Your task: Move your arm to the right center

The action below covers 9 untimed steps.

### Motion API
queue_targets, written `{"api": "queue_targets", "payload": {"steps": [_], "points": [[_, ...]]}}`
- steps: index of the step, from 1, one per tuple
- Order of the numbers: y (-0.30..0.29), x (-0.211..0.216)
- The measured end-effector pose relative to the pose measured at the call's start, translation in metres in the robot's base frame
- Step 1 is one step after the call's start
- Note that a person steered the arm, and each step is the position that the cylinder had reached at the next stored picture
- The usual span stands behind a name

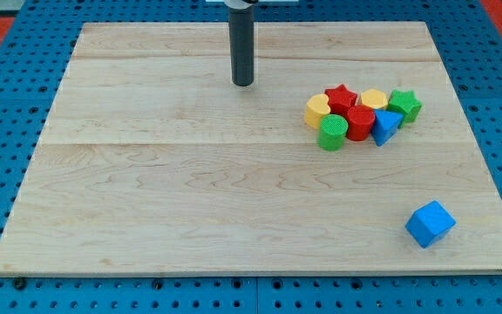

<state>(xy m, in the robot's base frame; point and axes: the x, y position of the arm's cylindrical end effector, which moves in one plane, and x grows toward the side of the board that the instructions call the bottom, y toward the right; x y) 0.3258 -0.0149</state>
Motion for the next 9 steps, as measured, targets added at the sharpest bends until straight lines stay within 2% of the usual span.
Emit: {"api": "queue_targets", "payload": {"steps": [3, 5, 6, 7, 8, 9], "points": [[-0.003, 0.0], [0.019, -0.012], [0.113, -0.022], [0.203, -0.015], [0.276, 0.02], [0.279, 0.07]]}}
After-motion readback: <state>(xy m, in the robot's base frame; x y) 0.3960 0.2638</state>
